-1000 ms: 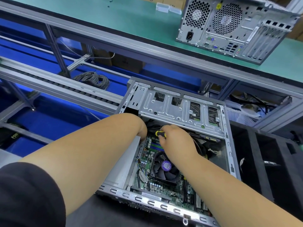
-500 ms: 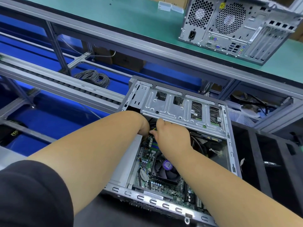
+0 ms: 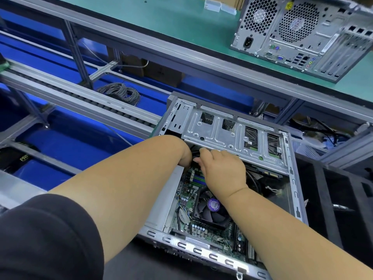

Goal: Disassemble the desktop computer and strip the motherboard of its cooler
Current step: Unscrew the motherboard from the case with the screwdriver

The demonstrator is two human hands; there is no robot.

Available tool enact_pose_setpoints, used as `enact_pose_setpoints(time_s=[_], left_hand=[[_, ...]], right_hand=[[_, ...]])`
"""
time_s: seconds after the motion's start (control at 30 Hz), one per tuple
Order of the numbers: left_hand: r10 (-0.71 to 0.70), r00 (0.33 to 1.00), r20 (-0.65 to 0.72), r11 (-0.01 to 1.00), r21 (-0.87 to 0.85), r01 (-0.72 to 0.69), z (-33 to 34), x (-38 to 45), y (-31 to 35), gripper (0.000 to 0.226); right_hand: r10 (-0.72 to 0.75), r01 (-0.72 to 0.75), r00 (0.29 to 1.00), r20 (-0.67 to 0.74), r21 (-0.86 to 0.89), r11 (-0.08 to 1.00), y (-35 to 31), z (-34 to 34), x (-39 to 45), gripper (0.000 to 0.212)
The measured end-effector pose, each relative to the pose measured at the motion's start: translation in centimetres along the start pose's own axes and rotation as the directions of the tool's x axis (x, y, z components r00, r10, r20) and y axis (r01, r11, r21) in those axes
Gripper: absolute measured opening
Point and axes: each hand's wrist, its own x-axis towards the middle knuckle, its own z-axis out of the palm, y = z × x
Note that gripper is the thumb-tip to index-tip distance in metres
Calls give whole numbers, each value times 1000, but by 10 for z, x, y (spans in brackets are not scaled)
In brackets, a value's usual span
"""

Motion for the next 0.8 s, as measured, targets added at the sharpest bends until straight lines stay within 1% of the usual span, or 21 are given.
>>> enact_pose_setpoints(time_s=[0.07,0.1,0.2,0.3,0.5,0.63,0.8], left_hand=[[-15,1000,12,1000,-11,15,0,0,0,19],[-27,1000,16,999,-29,27,-1,-1,1,20],[-35,999,35,999,-29,36,-2,-5,4,24],[-46,998,45,999,-27,47,-2,-7,6,29],[-68,997,26,998,-17,68,-4,-11,10,37],[-90,996,2,996,-25,90,-5,-14,14,39],[-96,995,-16,994,-55,95,-6,-18,15,34]], right_hand=[[21,-22,1000,18,35,999,-5,-2,0,23],[45,-47,998,32,55,997,-7,-4,1,24],[119,-126,991,58,125,984,-8,-10,2,41],[153,-162,986,62,186,969,0,-16,4,38],[105,-142,987,123,342,929,8,-18,7,28],[62,-121,980,187,323,939,11,-18,6,22],[69,-126,985,155,393,911,12,-23,9,17]])
